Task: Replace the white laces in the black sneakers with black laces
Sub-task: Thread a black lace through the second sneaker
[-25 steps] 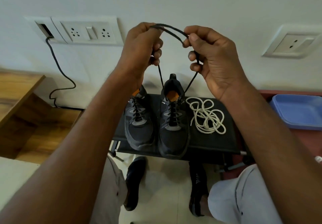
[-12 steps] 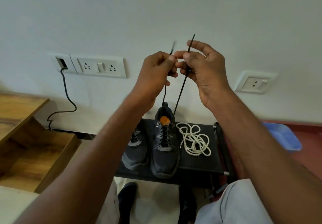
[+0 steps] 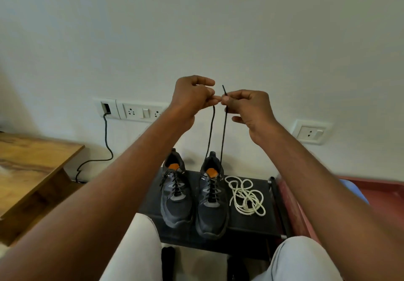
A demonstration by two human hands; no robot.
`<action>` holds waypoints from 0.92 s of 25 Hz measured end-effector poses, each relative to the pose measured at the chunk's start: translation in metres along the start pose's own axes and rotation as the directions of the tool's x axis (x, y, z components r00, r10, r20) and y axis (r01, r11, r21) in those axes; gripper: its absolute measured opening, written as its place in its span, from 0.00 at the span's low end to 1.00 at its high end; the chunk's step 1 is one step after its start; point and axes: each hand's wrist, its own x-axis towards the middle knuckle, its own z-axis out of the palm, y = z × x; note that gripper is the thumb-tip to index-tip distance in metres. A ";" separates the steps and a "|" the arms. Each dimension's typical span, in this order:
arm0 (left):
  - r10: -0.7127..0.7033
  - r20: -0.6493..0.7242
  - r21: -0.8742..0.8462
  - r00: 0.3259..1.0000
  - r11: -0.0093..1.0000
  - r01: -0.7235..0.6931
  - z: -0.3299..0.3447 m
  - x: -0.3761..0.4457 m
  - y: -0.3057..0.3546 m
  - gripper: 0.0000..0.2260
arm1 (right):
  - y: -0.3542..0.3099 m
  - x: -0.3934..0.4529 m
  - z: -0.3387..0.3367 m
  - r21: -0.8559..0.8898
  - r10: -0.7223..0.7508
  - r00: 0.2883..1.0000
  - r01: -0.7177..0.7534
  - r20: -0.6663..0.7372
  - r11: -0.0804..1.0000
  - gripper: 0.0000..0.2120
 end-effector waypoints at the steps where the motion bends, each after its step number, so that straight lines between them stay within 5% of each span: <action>1: 0.014 0.020 -0.015 1.000 1.000 -0.014 -0.002 0.000 0.008 0.10 | -0.003 -0.003 0.001 0.019 0.015 0.999 -0.016 0.034 1.000 0.04; 9: -0.011 0.158 -0.128 0.987 0.991 0.032 -0.001 0.008 0.023 0.12 | -0.004 -0.012 0.016 0.172 0.136 0.990 -0.140 0.038 0.975 0.06; 15: 0.062 0.243 0.363 0.968 0.920 -0.150 -0.005 0.002 -0.019 0.07 | -0.007 -0.008 0.005 0.170 0.155 0.988 -0.151 -0.014 0.974 0.09; 23: 0.162 0.054 0.433 0.985 0.886 -0.169 0.003 0.007 -0.006 0.03 | -0.015 -0.001 -0.004 0.062 0.095 0.992 -0.090 -0.088 0.994 0.07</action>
